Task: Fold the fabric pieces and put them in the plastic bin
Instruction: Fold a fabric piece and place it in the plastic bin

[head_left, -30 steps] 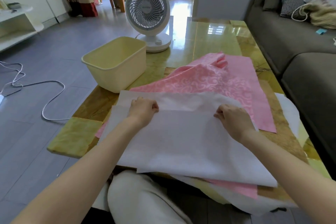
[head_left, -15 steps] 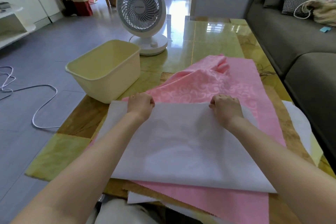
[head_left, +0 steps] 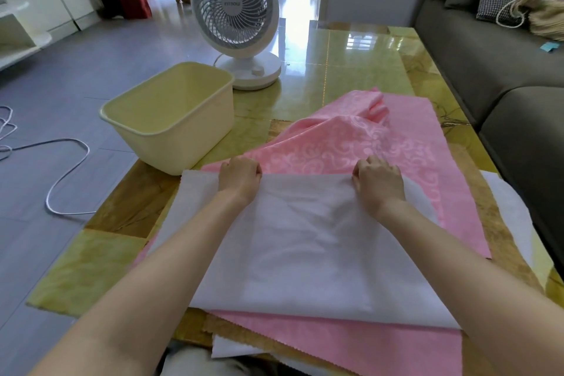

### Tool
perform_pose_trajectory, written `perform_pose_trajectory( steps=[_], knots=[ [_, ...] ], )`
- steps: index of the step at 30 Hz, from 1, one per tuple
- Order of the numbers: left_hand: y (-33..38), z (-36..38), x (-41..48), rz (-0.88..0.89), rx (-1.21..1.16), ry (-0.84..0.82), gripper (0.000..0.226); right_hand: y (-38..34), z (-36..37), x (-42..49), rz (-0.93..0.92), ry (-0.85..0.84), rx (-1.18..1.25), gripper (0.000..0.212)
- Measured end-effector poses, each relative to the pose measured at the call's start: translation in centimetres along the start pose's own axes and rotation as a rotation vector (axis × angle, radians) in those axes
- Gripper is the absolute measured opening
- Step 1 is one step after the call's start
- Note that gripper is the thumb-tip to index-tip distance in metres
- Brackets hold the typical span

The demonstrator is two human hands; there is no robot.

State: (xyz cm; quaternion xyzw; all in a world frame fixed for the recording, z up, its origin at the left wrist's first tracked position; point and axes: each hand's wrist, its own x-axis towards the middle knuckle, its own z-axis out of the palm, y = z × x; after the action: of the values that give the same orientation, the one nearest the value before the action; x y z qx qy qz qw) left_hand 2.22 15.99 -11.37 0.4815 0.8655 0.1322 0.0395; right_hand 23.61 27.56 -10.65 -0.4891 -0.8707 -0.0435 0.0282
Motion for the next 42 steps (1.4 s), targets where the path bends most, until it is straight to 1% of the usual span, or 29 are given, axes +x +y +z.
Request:
perform_pose_trajectory(
  steps=[3,7,10,12,15,18,20,23,24,27,29,31,33,36,39,40,42],
  knots=[
    [0.2,0.1,0.1,0.004,-0.01,0.002,0.024,0.0,0.2,-0.2,-0.006,0.009,-0.002,0.026],
    [1.2,-0.4,-0.7,0.049,-0.077,0.023,0.025,-0.8,0.2,-1.7,-0.051,0.096,0.071,0.05],
    [2.6,-0.8,-3.2,0.118,-0.176,0.062,0.022,-2.7,-0.1,-4.6,-0.149,0.178,0.172,0.051],
    [3.6,-0.9,-5.8,0.153,-0.227,0.026,0.02,-4.1,0.0,-7.2,-0.207,0.185,0.241,0.05],
    [4.5,-0.1,-10.2,0.202,-0.228,-0.058,0.017,-5.4,0.6,-11.6,-0.278,0.103,0.349,0.047],
    [4.4,1.1,-14.0,0.236,-0.123,-0.14,0.02,-5.6,0.9,-15.6,-0.317,-0.007,0.358,0.048],
    [3.9,1.7,-15.9,0.264,-0.021,-0.174,0.024,-5.3,1.1,-17.9,-0.308,-0.164,0.336,0.052],
    [3.4,1.9,-18.1,0.314,-0.011,-0.191,0.026,-4.4,1.8,-20.3,-0.29,-0.265,0.227,0.065],
    [3.2,1.9,-18.8,0.329,-0.025,-0.196,0.026,-4.1,2.0,-20.8,-0.286,-0.258,0.228,0.064],
    [2.6,1.8,-20.0,0.358,-0.041,-0.222,0.031,-3.2,2.6,-20.9,-0.344,-0.093,0.197,0.049],
    [2.1,1.6,-20.5,0.378,-0.016,-0.25,0.037,-2.4,2.5,-20.7,-0.336,-0.042,0.167,0.048],
    [1.8,1.3,-21.0,0.375,-0.002,-0.26,0.041,-1.6,1.6,-20.8,-0.344,-0.052,0.127,0.045],
    [1.5,1.3,-21.1,0.35,-0.037,-0.236,0.039,-0.7,1.0,-20.8,-0.309,-0.082,0.091,0.04],
    [0.9,0.7,-21.1,0.304,-0.046,-0.149,0.031,0.4,0.3,-20.6,-0.232,-0.073,0.092,0.039],
    [0.4,-0.3,-21.0,0.27,0.021,-0.071,0.021,1.1,-0.8,-21.0,-0.208,-0.049,0.081,0.031],
    [0.3,-0.7,-21.1,0.267,0.028,-0.08,0.019,1.4,-1.0,-21.3,-0.206,-0.049,0.07,0.027],
    [0.3,-1.5,-21.3,0.275,0.012,-0.162,0.021,1.9,-1.5,-22.0,-0.213,-0.051,0.044,0.019]
  ],
)
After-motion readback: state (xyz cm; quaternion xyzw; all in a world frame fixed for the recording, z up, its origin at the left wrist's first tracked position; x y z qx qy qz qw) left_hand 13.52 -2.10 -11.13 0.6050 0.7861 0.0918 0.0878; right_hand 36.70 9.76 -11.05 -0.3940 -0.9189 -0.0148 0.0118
